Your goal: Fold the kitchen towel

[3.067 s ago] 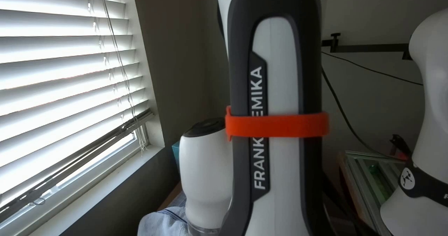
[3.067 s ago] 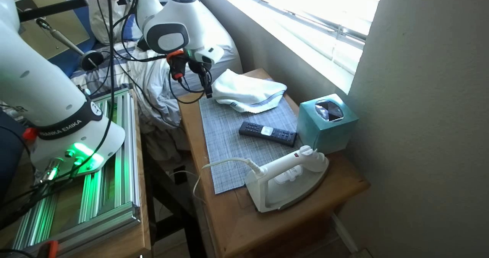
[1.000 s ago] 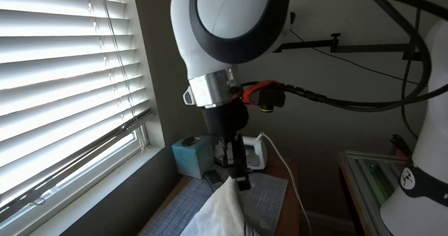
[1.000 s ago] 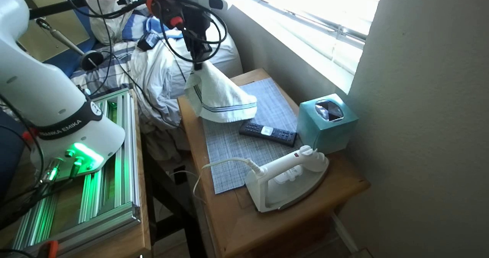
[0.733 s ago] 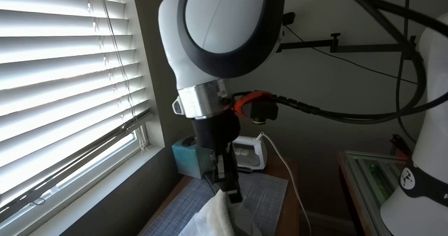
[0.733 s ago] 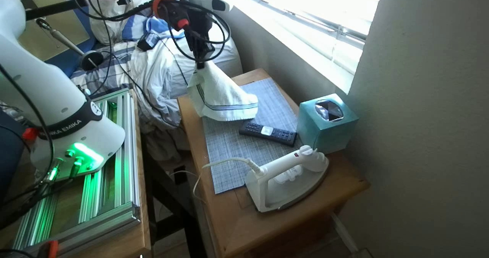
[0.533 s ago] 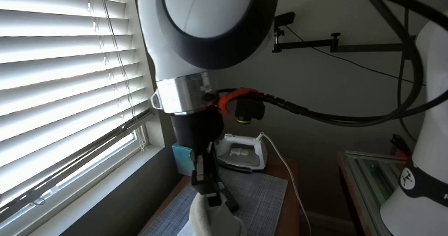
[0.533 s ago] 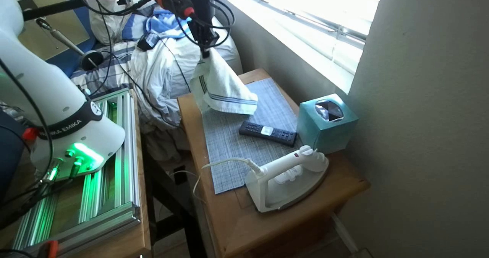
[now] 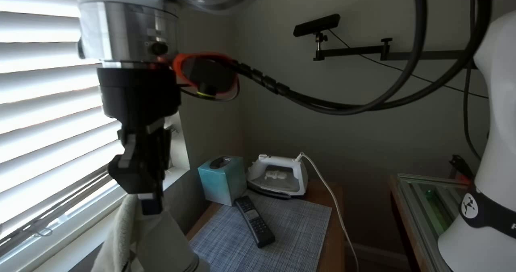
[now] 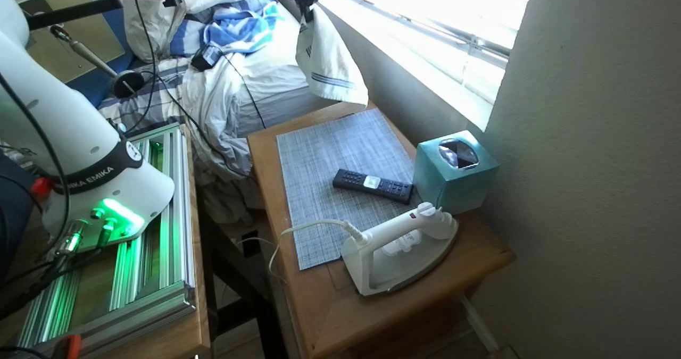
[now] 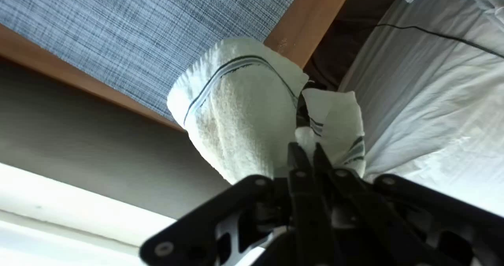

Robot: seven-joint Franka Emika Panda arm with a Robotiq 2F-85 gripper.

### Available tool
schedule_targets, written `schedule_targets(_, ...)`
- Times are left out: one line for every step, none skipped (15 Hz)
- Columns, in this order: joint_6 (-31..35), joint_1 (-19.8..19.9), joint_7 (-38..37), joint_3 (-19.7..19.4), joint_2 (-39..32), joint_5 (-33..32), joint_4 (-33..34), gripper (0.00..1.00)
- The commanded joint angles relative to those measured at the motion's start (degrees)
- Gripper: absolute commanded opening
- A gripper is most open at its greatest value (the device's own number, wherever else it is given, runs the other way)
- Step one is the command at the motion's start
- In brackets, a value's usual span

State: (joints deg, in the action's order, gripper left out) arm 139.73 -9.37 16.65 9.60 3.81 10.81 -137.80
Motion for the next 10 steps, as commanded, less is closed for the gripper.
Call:
schedule_targets(-2.93, -0.27, 4.78, -0.61, -2.74, -2.41, 2.91, 0.01)
schedule_targets(-4.02, 0.04, 4.82, -0.71, -3.56, -3.9, 2.88, 0.01)
schedule_targets(-4.97, 0.4, 4.82, -0.92, -4.72, -5.27, 2.53, 0.01)
schedule_targets(-5.66, 0.79, 5.0, -1.25, -6.19, -5.91, 2.0, 0.01)
schedule_targets(-6.15, 1.12, 4.65, -1.52, -7.7, -6.49, 1.61, 0.01)
schedule_targets(-6.49, 1.55, 2.74, -1.94, -9.48, -8.04, 0.91, 0.01)
schedule_targets(-6.83, 1.92, 1.54, -2.39, -11.14, -9.23, 0.43, 0.01)
schedule_targets(-6.49, 2.28, -0.55, -2.98, -12.58, -11.21, -0.25, 0.01)
schedule_targets(-5.9, 2.61, -2.12, -3.58, -13.71, -12.48, -1.02, 0.01)
schedule_targets(-5.1, 2.83, -3.93, -4.2, -14.81, -13.89, -1.6, 0.01)
